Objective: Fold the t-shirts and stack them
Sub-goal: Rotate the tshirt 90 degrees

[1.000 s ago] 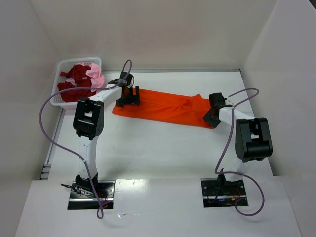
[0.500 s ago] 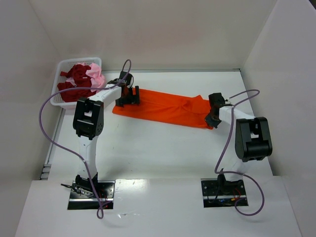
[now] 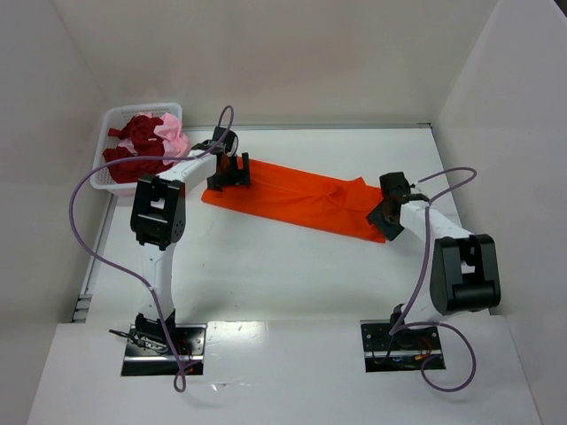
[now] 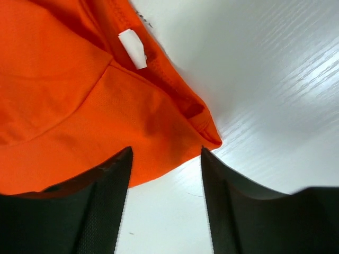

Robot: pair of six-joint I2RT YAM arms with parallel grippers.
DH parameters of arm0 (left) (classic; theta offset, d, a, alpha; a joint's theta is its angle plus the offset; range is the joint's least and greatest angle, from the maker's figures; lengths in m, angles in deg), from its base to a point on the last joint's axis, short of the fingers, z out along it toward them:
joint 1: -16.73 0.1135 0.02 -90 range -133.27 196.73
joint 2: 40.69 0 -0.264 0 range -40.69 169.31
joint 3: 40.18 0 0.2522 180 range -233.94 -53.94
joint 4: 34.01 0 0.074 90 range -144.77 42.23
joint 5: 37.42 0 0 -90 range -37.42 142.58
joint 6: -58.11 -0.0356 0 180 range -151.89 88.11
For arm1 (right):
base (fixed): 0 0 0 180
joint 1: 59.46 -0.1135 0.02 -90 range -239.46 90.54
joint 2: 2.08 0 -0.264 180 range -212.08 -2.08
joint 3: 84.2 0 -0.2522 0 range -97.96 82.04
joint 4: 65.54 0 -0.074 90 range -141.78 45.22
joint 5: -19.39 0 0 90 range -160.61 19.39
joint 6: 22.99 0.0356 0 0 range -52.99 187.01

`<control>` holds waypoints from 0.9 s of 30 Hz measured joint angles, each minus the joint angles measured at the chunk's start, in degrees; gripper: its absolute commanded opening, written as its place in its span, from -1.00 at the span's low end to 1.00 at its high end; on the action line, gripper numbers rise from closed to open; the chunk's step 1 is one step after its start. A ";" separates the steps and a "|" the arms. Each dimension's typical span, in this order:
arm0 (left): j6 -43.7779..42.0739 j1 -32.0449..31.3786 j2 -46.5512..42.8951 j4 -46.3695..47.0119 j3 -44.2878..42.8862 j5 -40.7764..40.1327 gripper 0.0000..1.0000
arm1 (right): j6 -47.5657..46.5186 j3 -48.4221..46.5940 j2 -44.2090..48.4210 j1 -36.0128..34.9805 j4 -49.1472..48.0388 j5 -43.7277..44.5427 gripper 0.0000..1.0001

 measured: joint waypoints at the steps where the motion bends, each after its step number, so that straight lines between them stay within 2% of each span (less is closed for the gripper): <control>1: 0.00 0.00 0.00 0.00 0.00 0.04 1.00 | -0.22 0.00 0.55 0.00 0.04 0.07 0.24; 6: 0.00 0.02 0.00 0.00 0.00 0.17 1.00 | -2.08 -0.04 1.40 1.01 -0.07 0.50 0.26; 11: 0.00 0.07 0.00 0.00 -0.02 0.33 1.00 | -4.07 -0.15 1.03 1.73 -0.96 1.18 0.01; 27: -0.02 0.07 0.00 0.02 -0.02 0.52 1.00 | -7.34 -1.14 -3.76 1.73 -5.92 0.24 -0.04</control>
